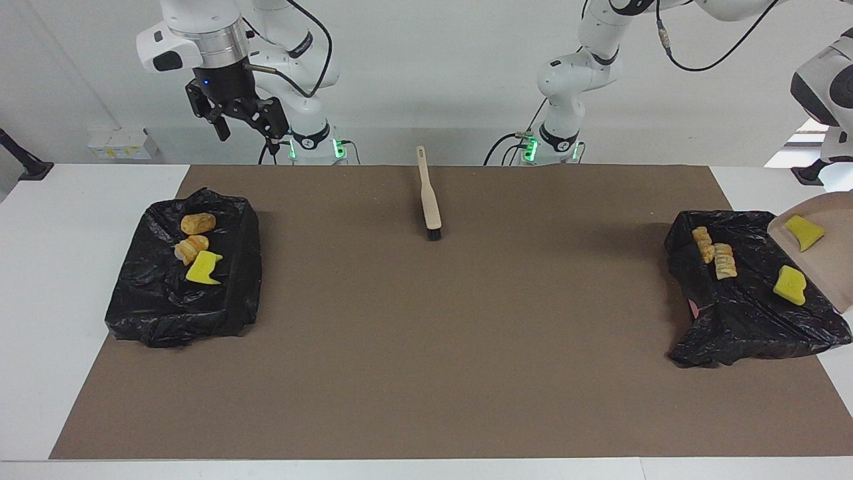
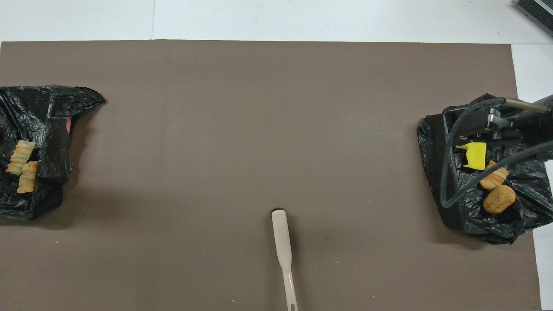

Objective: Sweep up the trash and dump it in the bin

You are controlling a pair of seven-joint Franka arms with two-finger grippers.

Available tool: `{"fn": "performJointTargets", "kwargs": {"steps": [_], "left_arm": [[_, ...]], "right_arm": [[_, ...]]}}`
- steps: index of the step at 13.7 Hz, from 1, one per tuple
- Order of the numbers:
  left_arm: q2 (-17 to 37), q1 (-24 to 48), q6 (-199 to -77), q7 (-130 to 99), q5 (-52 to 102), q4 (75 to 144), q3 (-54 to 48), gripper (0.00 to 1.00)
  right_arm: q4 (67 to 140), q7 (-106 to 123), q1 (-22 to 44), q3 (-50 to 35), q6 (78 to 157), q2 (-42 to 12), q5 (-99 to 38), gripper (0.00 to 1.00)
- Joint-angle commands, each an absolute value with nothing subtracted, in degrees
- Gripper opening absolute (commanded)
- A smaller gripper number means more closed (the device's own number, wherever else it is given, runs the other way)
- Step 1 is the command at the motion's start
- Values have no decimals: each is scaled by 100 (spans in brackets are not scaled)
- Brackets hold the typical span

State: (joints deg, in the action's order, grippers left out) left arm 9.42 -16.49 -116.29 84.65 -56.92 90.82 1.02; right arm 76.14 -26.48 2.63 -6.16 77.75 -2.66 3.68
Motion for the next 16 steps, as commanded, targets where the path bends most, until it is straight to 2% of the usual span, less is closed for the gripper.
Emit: {"fn": "performJointTargets", "kwargs": {"steps": [1, 4, 7, 16], "left_arm": [[729, -1644, -11893, 8306, -5862, 9457, 167, 0], [765, -1573, -11480, 8428, -6187, 9221, 132, 0], [712, -1205, -10426, 8385, -6292, 9088, 114, 0], [695, -1011, -10179, 8376, -6241, 9105, 106, 0]], "right_arm": [[7426, -2522, 194, -633, 7655, -378, 299, 100], [7925, -2540, 97, -615, 7769, -89, 158, 100], [8375, -2540, 0, -615, 8007, 175, 158, 100], [8394, -2261, -79, -615, 8129, 176, 70, 100]]}}
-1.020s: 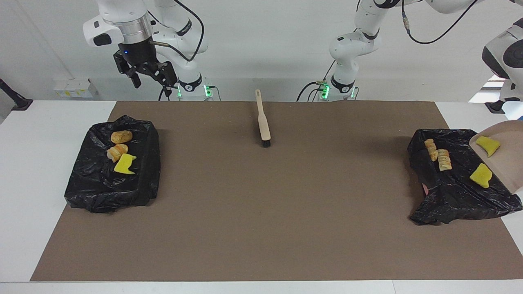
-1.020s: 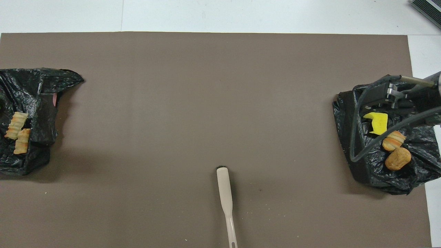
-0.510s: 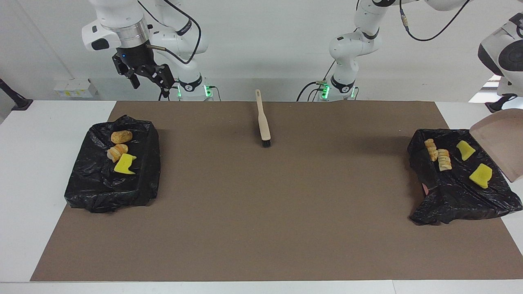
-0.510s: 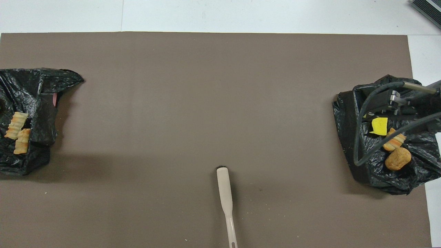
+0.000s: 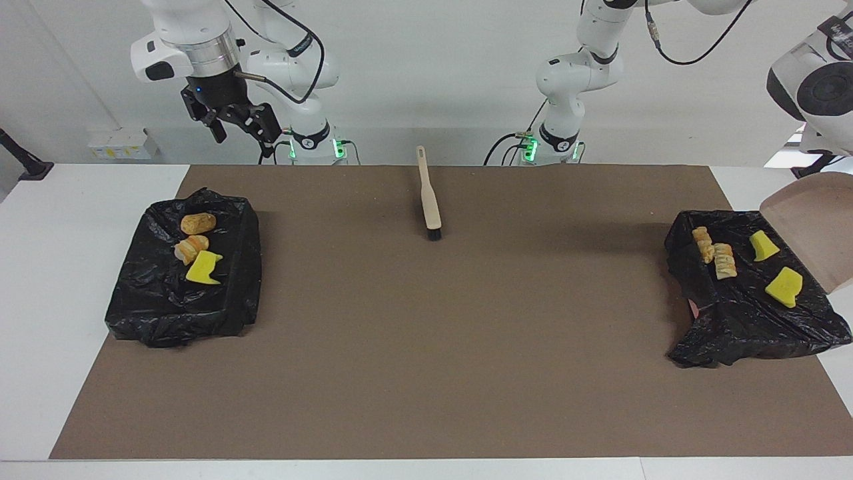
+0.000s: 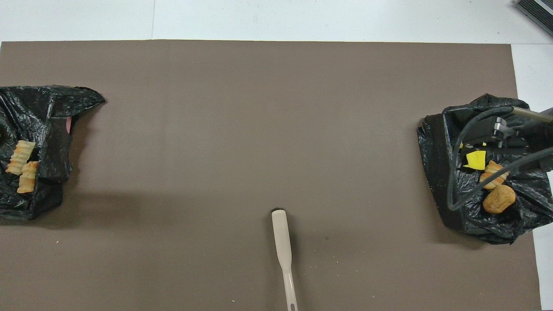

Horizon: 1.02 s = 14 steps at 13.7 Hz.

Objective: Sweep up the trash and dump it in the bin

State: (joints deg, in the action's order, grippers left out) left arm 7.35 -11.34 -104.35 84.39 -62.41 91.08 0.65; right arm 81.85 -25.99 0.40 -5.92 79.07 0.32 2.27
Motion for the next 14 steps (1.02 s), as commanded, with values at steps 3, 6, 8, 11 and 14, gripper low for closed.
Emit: {"fn": "performJointTargets", "kwargs": {"steps": [3, 6, 8, 11, 14], "left_arm": [[580, -1089, -9993, 8367, -5855, 9289, 105, 0], [536, -1326, -9993, 8367, -5163, 9387, 123, 0], [580, -1371, -9801, 8358, -4643, 9300, 140, 0], [554, -1677, -9738, 8367, -3738, 9264, 202, 0], [545, -1854, -9738, 8358, -3305, 9264, 211, 0]], "right_arm": [[8420, -1899, -88, -606, 8209, 167, 79, 100], [8429, -1637, -97, -606, 8209, 167, 79, 100], [8429, -1485, -97, -606, 8209, 167, 88, 100], [8429, -1494, -105, -606, 8183, 176, 88, 100], [8429, -1485, -184, -598, 8148, 167, 88, 100]]}}
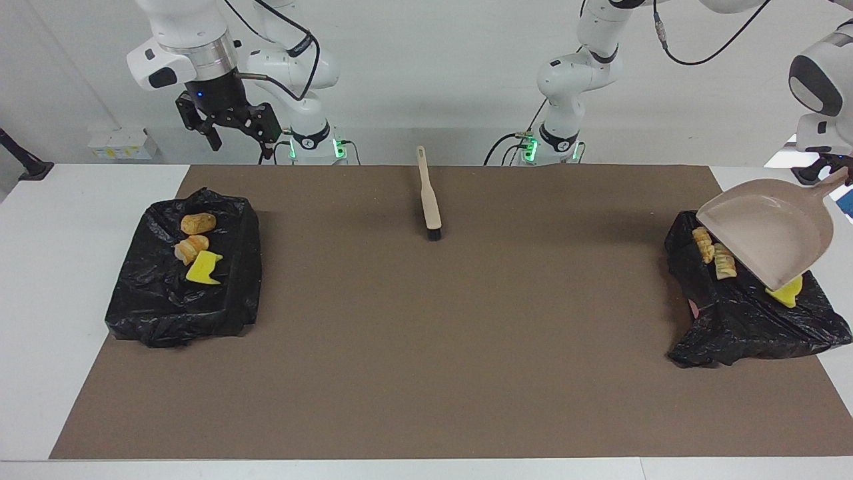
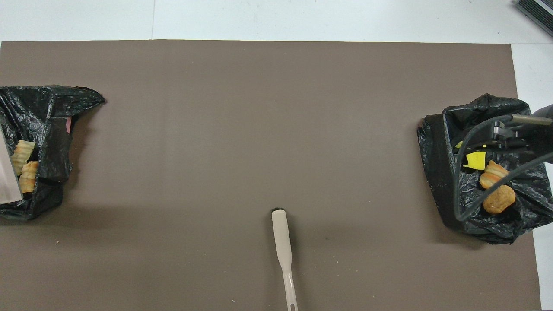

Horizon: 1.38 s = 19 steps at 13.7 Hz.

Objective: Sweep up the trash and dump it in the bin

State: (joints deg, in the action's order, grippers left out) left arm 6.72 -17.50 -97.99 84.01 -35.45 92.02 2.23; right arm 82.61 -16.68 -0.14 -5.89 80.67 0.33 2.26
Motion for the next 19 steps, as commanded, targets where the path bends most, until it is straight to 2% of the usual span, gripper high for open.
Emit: {"fn": "performJointTargets", "kwargs": {"steps": [1, 7, 10, 15, 19], "left_arm": [[536, -1994, -9756, 8376, -3070, 9264, 211, 0], [483, -2031, -9738, 9736, -2075, 9334, 176, 0], [318, -1795, -9791, 9757, -1566, 9693, 114, 0], [-34, -723, -9694, 7607, -1415, 10343, 114, 0], [-132, 191, -9395, 5182, -932, 10450, 114, 0]], "right_arm": [[8446, -1503, -202, -598, 8139, 176, 88, 100], [8429, -1512, -211, -598, 8147, 167, 88, 100], [8446, -1521, -211, -598, 8139, 176, 97, 100], [8446, -1529, -202, -598, 8139, 176, 88, 100], [8446, -1538, -202, -598, 8147, 176, 97, 100]]}}
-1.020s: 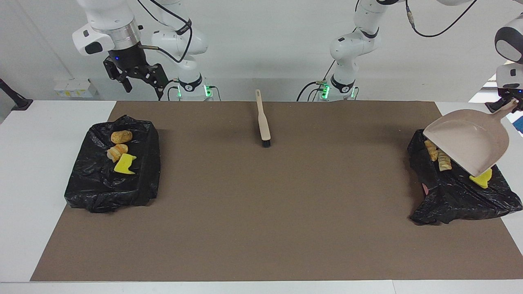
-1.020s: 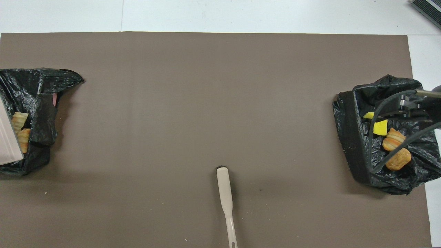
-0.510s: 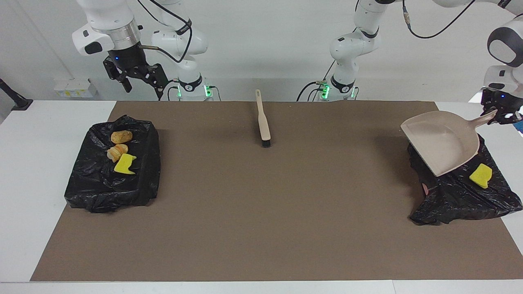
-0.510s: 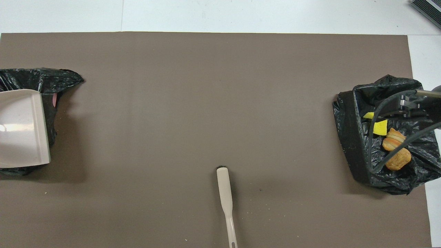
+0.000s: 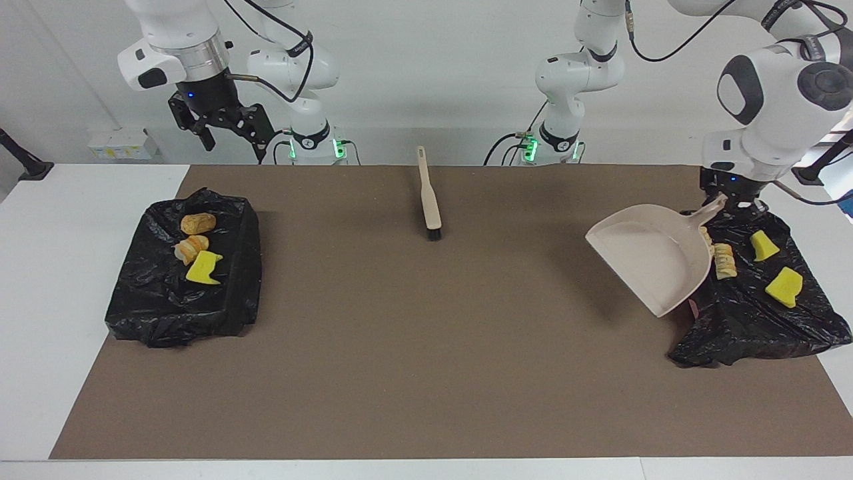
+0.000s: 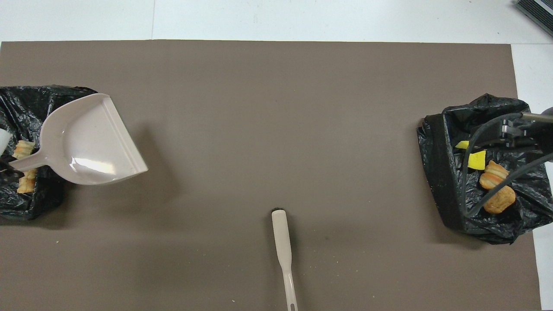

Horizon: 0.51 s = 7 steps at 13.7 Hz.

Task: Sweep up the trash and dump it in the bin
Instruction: 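Bring the empty dustpan to the table center with the left gripper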

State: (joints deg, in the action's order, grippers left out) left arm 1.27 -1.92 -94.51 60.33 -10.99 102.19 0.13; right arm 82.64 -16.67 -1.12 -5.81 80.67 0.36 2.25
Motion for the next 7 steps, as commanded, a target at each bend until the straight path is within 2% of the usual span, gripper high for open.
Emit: {"fn": "performJointTargets", "kwargs": {"steps": [1, 7], "left_arm": [[-132, 446, -9422, 4742, -871, 10459, 114, 0], [-9, 1887, -9921, 1438, -335, 10687, 105, 0]], "right_arm": [[8446, -1521, -202, -606, 8147, 176, 97, 100], [8429, -1503, -202, -606, 8147, 176, 97, 100]]}}
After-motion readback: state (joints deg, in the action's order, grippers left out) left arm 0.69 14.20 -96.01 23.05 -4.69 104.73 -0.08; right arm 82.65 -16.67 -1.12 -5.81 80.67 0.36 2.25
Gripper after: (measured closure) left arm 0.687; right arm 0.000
